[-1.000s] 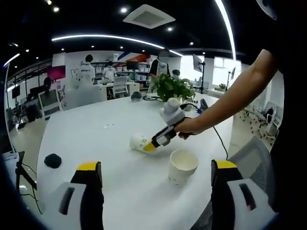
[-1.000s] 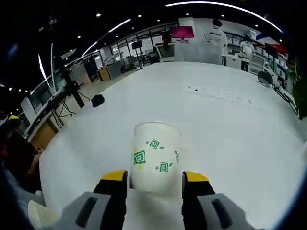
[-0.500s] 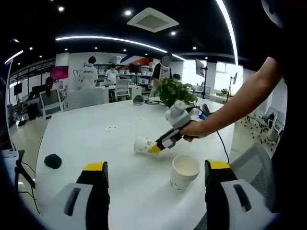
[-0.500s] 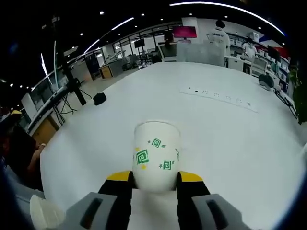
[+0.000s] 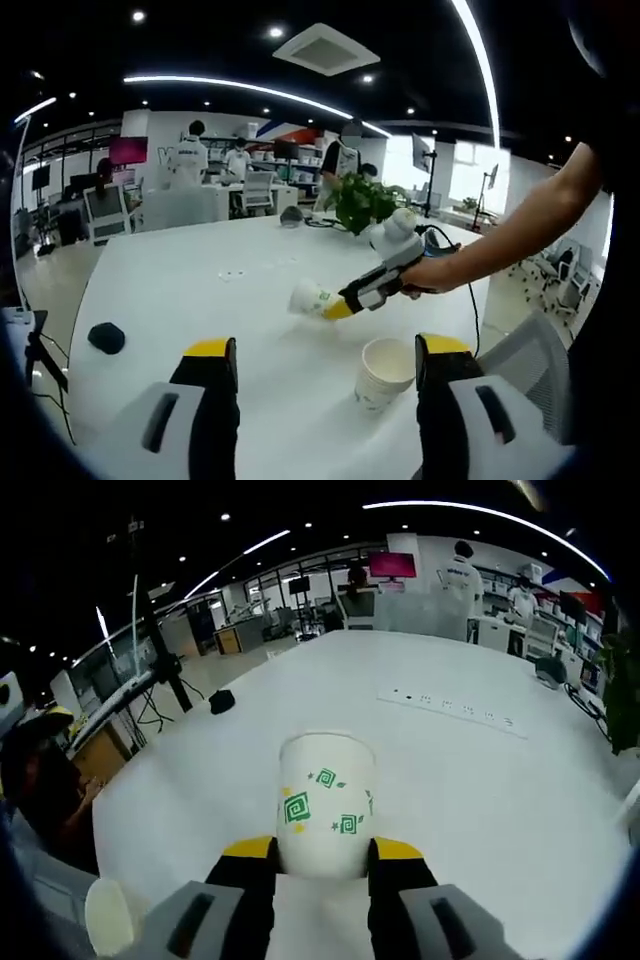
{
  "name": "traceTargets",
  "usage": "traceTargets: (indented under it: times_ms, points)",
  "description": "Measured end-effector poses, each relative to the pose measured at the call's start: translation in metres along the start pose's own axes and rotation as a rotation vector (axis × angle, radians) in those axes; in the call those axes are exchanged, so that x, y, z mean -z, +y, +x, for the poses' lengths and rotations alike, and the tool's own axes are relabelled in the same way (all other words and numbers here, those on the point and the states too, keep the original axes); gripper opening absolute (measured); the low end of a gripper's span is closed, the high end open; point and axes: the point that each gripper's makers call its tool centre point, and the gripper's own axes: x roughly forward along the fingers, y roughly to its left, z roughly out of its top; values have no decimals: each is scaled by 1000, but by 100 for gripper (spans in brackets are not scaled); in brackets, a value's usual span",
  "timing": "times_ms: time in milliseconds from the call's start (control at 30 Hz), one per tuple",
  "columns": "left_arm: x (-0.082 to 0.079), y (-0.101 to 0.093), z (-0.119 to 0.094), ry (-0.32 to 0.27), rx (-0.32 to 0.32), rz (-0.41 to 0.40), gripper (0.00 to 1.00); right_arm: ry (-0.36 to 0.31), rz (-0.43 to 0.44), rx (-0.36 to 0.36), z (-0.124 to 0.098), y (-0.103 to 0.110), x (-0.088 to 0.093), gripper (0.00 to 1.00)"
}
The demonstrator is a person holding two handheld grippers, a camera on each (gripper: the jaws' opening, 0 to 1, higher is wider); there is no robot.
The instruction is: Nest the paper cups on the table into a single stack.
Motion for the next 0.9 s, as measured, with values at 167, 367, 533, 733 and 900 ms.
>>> traceTargets:
  times_ms: [167,367,533,733,900]
  points:
    - [-2,-2,2,-1,18,8,67,-46,-14,-6,-16,3,-10,34]
    - [-9,-4,6,-15,39,15,61,-102,-21,-15,-35,9,-21,34]
    - [-16,-7,10,-20,62,33,58,-147,-21,-19,-52,22,-27,34]
    - [-28,-17,16,-36,121,50,48,-211,-33,-30,-75,41,-31,34]
    - [-46,-30,21,-60,184,79,40,-253,-58,-35,-92,52,-30,34]
